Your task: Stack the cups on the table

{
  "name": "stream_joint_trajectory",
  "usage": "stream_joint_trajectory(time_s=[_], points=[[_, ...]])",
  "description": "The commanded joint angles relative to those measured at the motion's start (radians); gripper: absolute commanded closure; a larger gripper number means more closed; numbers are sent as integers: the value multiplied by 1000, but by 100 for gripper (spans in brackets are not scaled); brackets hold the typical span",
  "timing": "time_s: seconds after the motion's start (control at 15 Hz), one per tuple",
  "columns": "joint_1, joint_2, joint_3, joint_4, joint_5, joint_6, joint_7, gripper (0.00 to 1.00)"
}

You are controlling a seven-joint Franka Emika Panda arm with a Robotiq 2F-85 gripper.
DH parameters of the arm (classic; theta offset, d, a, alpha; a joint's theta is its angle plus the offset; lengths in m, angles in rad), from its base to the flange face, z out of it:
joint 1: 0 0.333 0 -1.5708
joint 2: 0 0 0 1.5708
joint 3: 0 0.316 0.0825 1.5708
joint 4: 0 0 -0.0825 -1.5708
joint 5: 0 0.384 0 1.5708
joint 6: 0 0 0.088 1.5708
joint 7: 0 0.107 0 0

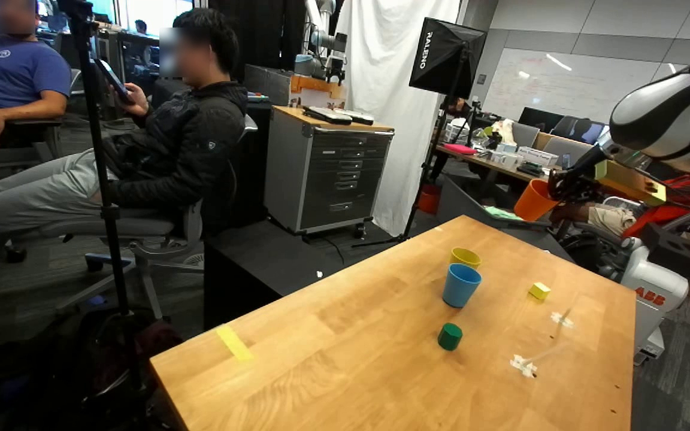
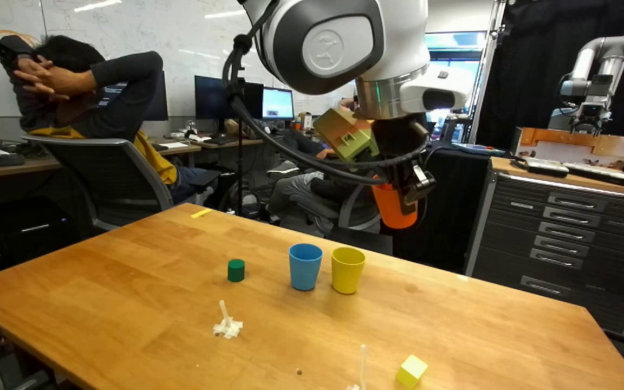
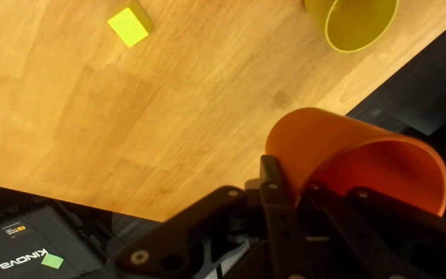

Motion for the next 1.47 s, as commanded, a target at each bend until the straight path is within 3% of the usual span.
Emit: stream_joint_trajectory(time_s=[0.0, 0.67, 1.4], points=[[98, -68, -54, -49, -24, -25, 57, 94], [247, -23, -63, -100, -90, -66, 89, 95], [243, 103, -22, -49, -122, -87, -2, 95]])
